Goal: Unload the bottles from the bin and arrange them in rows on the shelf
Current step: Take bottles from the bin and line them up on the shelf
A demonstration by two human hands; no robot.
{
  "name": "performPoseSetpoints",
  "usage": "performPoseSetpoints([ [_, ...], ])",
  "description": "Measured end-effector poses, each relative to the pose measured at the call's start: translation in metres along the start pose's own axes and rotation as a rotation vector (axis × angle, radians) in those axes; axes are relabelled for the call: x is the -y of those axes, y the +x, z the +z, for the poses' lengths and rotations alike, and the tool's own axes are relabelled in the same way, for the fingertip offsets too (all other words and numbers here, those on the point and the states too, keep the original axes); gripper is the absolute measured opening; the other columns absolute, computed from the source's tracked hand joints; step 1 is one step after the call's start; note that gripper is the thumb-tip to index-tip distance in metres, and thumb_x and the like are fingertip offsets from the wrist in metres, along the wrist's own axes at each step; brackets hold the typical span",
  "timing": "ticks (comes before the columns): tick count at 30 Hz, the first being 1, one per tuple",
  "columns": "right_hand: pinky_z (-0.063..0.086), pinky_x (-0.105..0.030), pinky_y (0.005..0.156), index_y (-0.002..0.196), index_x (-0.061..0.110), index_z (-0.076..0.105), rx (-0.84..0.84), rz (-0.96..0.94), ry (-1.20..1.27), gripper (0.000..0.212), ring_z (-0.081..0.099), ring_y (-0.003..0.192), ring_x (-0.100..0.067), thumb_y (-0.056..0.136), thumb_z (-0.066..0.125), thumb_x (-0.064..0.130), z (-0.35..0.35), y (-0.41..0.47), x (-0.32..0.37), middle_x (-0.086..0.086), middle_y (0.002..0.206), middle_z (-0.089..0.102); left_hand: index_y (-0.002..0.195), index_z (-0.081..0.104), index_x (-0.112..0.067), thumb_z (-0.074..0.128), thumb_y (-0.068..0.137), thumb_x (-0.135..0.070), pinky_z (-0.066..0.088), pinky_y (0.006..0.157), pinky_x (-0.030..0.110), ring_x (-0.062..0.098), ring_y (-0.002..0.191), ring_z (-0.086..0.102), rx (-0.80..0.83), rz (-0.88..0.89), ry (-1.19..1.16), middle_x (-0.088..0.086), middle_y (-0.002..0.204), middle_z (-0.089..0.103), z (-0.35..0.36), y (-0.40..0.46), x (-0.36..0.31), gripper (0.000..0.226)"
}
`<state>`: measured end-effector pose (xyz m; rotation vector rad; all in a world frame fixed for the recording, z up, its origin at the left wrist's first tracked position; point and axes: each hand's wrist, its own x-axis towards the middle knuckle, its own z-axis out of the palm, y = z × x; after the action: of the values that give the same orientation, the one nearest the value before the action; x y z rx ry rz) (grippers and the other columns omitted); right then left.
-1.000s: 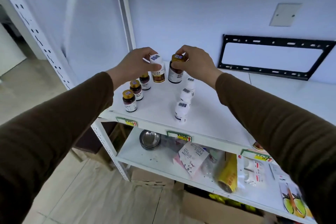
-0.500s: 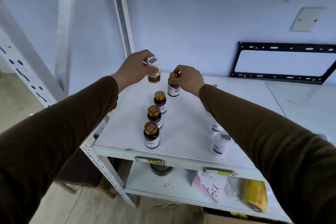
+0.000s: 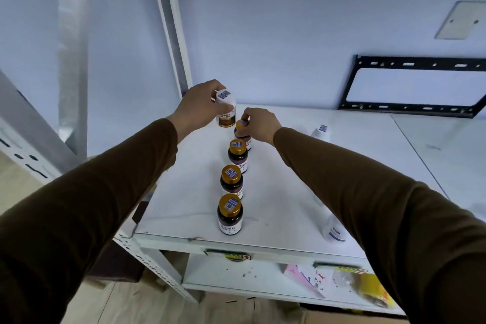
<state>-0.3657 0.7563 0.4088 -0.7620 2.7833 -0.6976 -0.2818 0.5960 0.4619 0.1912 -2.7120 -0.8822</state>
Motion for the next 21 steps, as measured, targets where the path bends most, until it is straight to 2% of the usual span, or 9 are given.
performPoseSetpoints([
  [5, 0.045, -0.031, 0.076, 0.110, 0.016, 0.061, 0.050, -0.012, -0.017, 0.049, 0.058, 0.096, -0.022, 0.074, 0.078, 0.045, -0.002, 0.004, 0.000, -0.004, 0.106, 0.065, 0.120, 0.058, -0.022, 0.074, 0.085, -0.035, 0.040, 0.063, 0.019, 0.013, 0.095, 0.056, 0.012, -0.004, -0.003, -0.001, 0.120, 0.065, 0.002, 0.007, 0.005, 0.041],
  [9, 0.047, -0.034, 0.089, 0.122, 0.015, 0.061, 0.108, -0.014, -0.044, 0.059, 0.057, 0.106, -0.022, 0.079, 0.074, 0.054, -0.017, 0.001, -0.004, -0.005, 0.118, 0.063, 0.118, 0.058, -0.023, 0.074, 0.085, -0.035, 0.041, 0.064, 0.019, 0.015, 0.095, 0.057, 0.015, 0.015, -0.014, -0.002, 0.117, 0.065, -0.002, 0.013, 0.000, 0.039],
  [12, 0.046, -0.033, 0.095, 0.127, 0.015, 0.060, 0.048, -0.033, -0.067, 0.061, 0.055, 0.113, -0.022, 0.081, 0.072, 0.055, -0.048, -0.009, -0.012, -0.004, 0.124, 0.061, 0.115, 0.060, -0.024, 0.075, 0.083, -0.036, 0.043, 0.064, 0.023, 0.016, 0.097, 0.059, -0.002, 0.050, -0.059, -0.004, 0.112, 0.064, -0.006, 0.017, -0.013, 0.037],
  [17, 0.043, -0.026, 0.082, 0.116, 0.016, 0.065, -0.114, 0.001, -0.048, 0.045, 0.058, 0.096, -0.017, 0.082, 0.074, 0.045, -0.104, -0.044, -0.037, -0.004, 0.112, 0.065, 0.113, 0.063, -0.022, 0.076, 0.081, -0.034, 0.041, 0.065, 0.020, 0.010, 0.087, 0.058, -0.035, 0.125, -0.160, -0.008, 0.103, 0.063, 0.003, 0.023, -0.053, 0.038],
  [21, 0.041, -0.024, 0.079, 0.116, 0.017, 0.065, -0.178, 0.060, -0.090, 0.040, 0.059, 0.096, -0.015, 0.084, 0.073, 0.041, -0.129, -0.090, -0.064, 0.000, 0.112, 0.065, 0.109, 0.063, -0.022, 0.076, 0.079, -0.034, 0.040, 0.065, 0.018, 0.002, 0.081, 0.057, 0.022, 0.204, -0.256, -0.011, 0.098, 0.063, 0.032, 0.025, -0.096, 0.035],
])
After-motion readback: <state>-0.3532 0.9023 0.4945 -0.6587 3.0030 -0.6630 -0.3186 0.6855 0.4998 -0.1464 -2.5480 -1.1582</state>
